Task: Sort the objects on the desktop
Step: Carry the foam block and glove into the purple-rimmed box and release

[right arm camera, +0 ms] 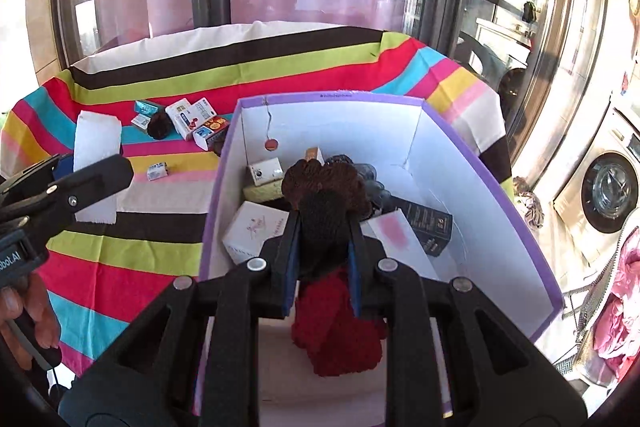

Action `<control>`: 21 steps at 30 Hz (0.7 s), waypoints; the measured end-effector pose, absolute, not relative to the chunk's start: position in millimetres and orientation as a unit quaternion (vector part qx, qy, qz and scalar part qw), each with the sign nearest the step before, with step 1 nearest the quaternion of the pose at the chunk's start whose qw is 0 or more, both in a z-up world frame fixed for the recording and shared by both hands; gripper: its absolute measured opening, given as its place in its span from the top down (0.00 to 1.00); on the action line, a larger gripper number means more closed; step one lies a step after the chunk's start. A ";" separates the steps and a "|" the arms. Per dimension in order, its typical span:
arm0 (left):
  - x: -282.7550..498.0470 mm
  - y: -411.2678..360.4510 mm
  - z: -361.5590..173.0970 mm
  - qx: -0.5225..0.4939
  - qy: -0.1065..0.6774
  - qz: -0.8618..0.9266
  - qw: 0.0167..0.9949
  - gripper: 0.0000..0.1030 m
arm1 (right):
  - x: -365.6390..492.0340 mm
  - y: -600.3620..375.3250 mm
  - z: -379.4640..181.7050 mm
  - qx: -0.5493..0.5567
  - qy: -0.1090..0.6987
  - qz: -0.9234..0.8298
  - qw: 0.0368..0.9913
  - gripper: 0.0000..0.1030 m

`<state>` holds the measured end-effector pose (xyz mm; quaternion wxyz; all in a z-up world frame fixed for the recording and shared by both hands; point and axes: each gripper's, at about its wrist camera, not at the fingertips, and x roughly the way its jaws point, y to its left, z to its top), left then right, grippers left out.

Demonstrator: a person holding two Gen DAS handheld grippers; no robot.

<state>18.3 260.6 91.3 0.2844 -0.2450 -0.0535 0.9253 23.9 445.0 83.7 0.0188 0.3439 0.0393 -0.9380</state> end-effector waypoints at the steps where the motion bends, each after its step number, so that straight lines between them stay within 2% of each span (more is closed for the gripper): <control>1: 15.9 268.9 92.3 -0.247 -0.050 0.923 0.291 0.55 | 23.5 450.7 78.9 0.348 0.034 -0.937 0.016 0.78; 9: -22.2 327.8 87.1 -0.274 -0.012 0.894 0.355 0.54 | 9.1 468.0 61.1 0.364 0.032 -0.931 0.003 0.78; 16: -46.8 341.9 74.4 -0.296 -0.009 0.876 0.380 0.35 | 2.9 480.9 63.3 0.364 0.020 -0.931 0.001 0.75; 21: -52.8 334.4 75.7 -0.297 -0.014 0.878 0.374 0.33 | 4.3 483.9 62.1 0.366 0.018 -0.930 0.007 0.75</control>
